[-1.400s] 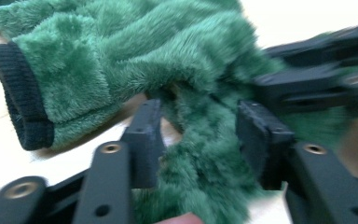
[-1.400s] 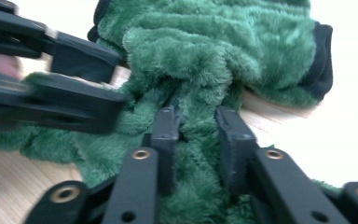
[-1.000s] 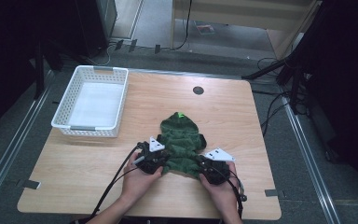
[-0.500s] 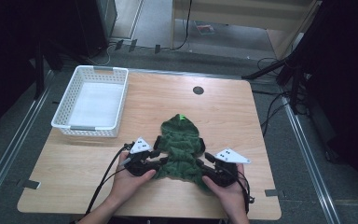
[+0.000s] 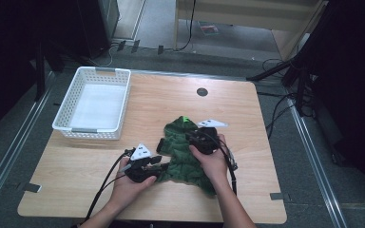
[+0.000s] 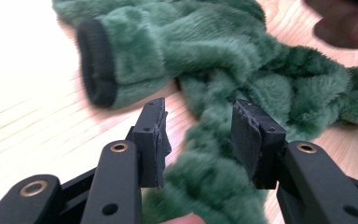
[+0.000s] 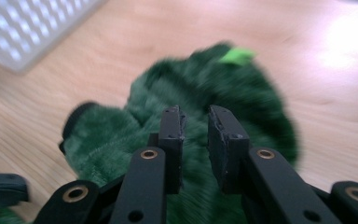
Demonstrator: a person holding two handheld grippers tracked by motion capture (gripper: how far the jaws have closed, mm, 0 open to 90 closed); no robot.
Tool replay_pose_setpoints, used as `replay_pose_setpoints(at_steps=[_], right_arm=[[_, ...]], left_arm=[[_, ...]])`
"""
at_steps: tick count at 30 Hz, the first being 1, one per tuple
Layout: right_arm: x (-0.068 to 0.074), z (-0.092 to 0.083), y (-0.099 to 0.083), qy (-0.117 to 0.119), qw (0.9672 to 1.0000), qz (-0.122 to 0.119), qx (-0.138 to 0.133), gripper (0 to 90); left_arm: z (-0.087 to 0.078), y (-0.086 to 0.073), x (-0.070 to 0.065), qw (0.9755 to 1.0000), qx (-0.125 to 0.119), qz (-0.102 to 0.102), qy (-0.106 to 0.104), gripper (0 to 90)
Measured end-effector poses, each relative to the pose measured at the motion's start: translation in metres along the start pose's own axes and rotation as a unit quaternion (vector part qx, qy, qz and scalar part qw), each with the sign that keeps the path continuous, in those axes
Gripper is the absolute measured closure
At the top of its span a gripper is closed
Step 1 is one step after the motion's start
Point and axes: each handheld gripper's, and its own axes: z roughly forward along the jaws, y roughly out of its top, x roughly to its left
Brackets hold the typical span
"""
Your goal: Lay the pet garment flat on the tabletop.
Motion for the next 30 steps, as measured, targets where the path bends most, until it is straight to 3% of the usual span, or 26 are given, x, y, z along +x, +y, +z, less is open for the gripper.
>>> replay_pose_setpoints(at_steps=[1,5,10,12,16,20,22,23,24,27,29,30], right_arm=[[0.004,0.013,-0.002,-0.009,0.9997,0.002,0.023,76.3],[0.000,0.031,-0.008,-0.021,0.9988,0.017,0.040,76.3],[0.000,0.040,-0.008,-0.049,0.9985,-0.001,0.025,77.5],[0.000,0.050,-0.005,-0.071,0.9971,-0.024,0.010,78.3],[-0.005,0.058,0.003,-0.065,0.9975,-0.025,0.008,79.0],[-0.012,0.066,0.015,-0.042,0.9986,-0.026,0.020,73.8],[-0.014,0.062,0.017,-0.024,0.9994,-0.023,0.009,60.8],[-0.012,0.048,0.017,-0.016,0.9996,-0.018,-0.015,55.9],[-0.012,0.048,0.017,-0.016,0.9996,-0.018,-0.015,55.9],[-0.007,0.019,0.011,-0.013,0.9985,-0.038,-0.037,53.5],[-0.005,0.003,0.004,-0.005,0.9983,-0.045,-0.036,52.5],[-0.002,-0.013,-0.009,-0.002,0.9985,-0.048,-0.026,51.5]], left_arm=[[-0.003,-0.001,0.004,1.0000,-0.001,-0.006,0.003,56.4],[-0.005,-0.003,0.008,0.9999,0.000,-0.010,0.010,56.7],[-0.006,-0.003,0.012,0.9998,-0.003,-0.013,0.017,56.4],[-0.008,-0.002,0.015,0.9996,-0.006,-0.017,0.019,56.1],[-0.010,-0.002,0.020,0.9994,-0.009,-0.022,0.026,56.1],[-0.009,-0.004,0.022,0.9993,-0.009,-0.027,0.026,56.1],[-0.010,-0.004,0.021,0.9993,-0.009,-0.024,0.028,56.1],[-0.010,-0.004,0.021,0.9993,-0.008,-0.024,0.028,56.1],[-0.010,-0.005,0.021,0.9993,-0.009,-0.023,0.026,56.1],[-0.011,-0.005,0.023,0.9994,-0.007,-0.023,0.025,56.2],[-0.012,-0.005,0.023,0.9993,-0.006,-0.023,0.028,56.4],[-0.013,-0.005,0.024,0.9993,-0.005,-0.023,0.029,56.3]])
